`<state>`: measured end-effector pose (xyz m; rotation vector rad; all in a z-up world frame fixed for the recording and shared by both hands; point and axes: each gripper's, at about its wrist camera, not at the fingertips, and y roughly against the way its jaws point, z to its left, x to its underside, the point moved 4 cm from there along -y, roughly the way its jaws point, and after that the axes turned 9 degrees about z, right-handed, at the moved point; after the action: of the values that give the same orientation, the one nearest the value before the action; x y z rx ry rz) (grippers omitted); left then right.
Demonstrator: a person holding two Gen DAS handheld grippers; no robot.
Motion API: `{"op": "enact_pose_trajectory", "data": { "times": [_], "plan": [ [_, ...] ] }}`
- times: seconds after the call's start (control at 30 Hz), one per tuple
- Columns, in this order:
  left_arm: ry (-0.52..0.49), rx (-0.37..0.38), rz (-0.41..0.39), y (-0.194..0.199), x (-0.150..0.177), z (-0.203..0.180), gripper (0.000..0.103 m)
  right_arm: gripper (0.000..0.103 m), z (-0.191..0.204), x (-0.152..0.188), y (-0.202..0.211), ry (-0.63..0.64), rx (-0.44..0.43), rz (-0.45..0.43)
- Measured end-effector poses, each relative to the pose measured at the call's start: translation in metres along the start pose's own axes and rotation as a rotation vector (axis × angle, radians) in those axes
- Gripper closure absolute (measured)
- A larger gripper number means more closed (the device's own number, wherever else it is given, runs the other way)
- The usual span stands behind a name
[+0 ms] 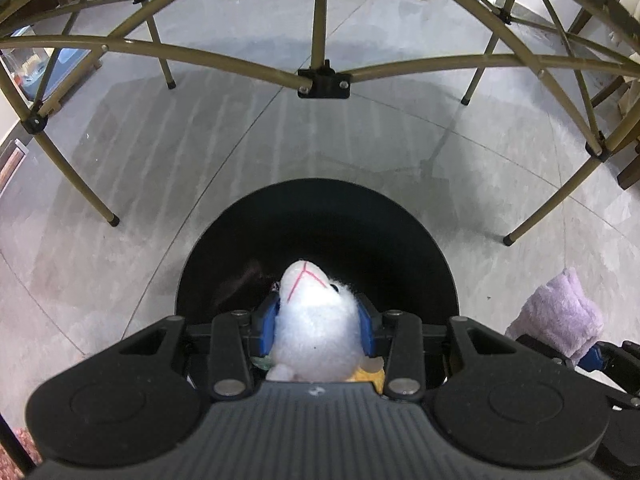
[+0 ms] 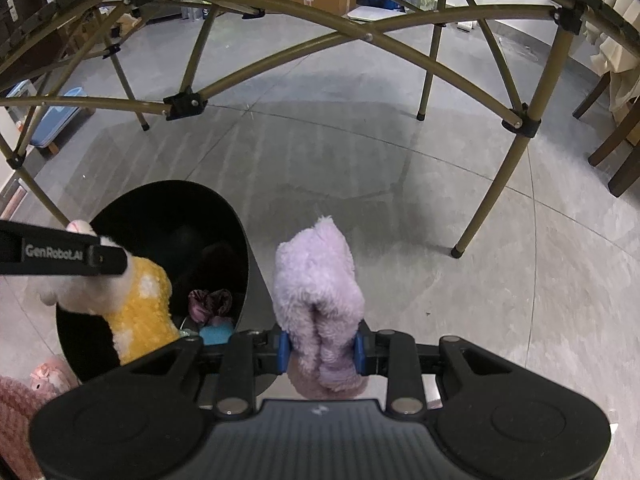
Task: Collect trash
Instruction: 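Lower the left tool into the bin and open it to drop the white-and-yellow plush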
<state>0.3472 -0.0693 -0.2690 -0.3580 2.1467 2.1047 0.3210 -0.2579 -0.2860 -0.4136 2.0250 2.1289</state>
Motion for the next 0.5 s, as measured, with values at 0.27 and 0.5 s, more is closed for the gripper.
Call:
{"op": "enact_pose_trajectory", "data": {
  "times": [0.27, 0.5],
  "plan": [
    [0.014, 0.017, 0.049, -0.008, 0.002, 0.002, 0.011, 0.075, -0.001, 0.001, -0.001, -0.007, 0.000, 0.001],
    [0.032, 0.013, 0.107, -0.014, 0.006, 0.004, 0.000, 0.075, -0.003, 0.002, 0.000, -0.010, 0.003, -0.004]
  ]
}}
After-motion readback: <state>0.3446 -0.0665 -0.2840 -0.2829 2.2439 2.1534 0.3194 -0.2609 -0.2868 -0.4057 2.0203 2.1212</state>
